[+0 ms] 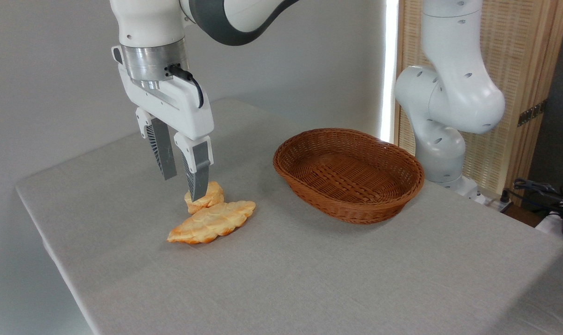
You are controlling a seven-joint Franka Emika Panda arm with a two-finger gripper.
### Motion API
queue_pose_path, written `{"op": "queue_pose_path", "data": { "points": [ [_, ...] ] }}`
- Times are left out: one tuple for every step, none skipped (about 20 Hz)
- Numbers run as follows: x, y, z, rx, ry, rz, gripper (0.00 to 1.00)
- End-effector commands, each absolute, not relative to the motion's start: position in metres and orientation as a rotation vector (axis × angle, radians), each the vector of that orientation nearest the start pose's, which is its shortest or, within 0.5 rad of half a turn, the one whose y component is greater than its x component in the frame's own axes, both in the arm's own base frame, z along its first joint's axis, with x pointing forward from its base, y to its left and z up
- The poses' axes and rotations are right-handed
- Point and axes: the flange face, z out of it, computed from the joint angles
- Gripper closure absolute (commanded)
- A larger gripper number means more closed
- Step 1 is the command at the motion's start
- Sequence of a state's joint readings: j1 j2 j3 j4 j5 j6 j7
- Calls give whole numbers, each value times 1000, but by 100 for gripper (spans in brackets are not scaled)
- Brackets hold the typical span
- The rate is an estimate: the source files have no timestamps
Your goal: Put bread into the basket
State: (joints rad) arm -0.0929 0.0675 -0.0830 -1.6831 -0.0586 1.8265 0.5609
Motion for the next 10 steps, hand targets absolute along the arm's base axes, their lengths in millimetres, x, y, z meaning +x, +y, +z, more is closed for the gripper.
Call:
{"op": "queue_pose_path", "data": {
  "points": [
    [577,-96,573,-3035,1088,-162,0],
    [577,-98,575,-3023,1094,-166,0],
    [578,-100,576,-3017,1098,-185,0],
    [578,-102,576,-3023,1096,-189,0],
    [577,-103,575,-3029,1096,-178,0],
    [575,-103,575,-3029,1102,-166,0],
    [576,-102,575,-3033,1095,-167,0],
    [576,-101,575,-3031,1095,-166,0],
    [576,-99,575,-3029,1094,-166,0],
    [576,-97,575,-3025,1096,-165,0]
  ]
}}
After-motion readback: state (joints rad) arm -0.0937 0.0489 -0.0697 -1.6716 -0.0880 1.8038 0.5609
